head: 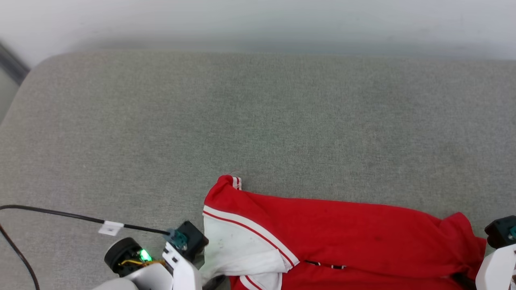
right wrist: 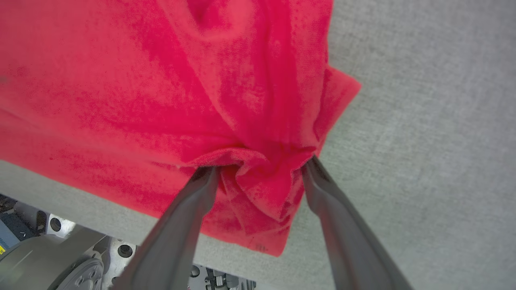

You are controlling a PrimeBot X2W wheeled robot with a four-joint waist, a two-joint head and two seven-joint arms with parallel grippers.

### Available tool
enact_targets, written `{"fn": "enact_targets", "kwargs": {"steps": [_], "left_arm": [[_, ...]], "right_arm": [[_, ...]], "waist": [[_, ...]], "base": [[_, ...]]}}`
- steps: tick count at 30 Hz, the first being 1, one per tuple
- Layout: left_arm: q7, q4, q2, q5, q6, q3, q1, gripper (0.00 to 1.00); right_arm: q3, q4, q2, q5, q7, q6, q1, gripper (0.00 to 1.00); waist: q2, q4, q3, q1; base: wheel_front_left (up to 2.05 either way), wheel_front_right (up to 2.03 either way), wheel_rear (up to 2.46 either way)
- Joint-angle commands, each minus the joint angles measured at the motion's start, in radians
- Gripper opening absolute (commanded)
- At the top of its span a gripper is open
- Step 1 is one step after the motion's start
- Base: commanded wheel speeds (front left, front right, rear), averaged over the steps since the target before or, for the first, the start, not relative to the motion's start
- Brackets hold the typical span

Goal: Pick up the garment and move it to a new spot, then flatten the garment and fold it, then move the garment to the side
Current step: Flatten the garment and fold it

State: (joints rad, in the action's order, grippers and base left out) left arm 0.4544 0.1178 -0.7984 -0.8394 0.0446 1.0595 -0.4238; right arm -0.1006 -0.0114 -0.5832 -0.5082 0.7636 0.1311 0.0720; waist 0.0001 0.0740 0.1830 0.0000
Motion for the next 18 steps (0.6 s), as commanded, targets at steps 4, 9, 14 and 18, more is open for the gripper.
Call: {"fn": "enact_targets", "kwargs": {"steps": [4, 9, 14, 18], "left_arm": [[-0.089, -0.004, 0.004, -0.015, 0.029, -0.052, 0.019, 1.00], [-0.232, 0.012, 0.010, -0.027, 0.080, -0.129, 0.048, 1.00], [-0.373, 0.010, -0.004, 0.037, 0.175, -0.185, 0.082, 1.00], [-0.595, 0.003, 0.032, 0.035, 0.288, -0.286, 0.165, 1.00]], "right_arm": [[0.031, 0.035, -0.001, -0.027, -0.010, -0.001, -0.024, 1.00], [0.117, 0.096, 0.028, -0.048, -0.003, -0.001, -0.013, 1.00], [0.209, 0.140, 0.092, -0.064, 0.008, -0.001, 0.010, 1.00], [0.346, 0.153, 0.224, -0.073, 0.019, -0.001, 0.059, 1.00]], "waist": [[-0.0001, 0.005, -0.051, 0.0000], [-0.0001, 0.013, -0.101, 0.0000], [-0.0001, 0.017, -0.122, 0.0000], [-0.0001, 0.035, -0.127, 0.0000]], "base": [[0.00, 0.00, 0.00], [0.00, 0.00, 0.00], [0.00, 0.00, 0.00], [0.00, 0.00, 0.00]]}}
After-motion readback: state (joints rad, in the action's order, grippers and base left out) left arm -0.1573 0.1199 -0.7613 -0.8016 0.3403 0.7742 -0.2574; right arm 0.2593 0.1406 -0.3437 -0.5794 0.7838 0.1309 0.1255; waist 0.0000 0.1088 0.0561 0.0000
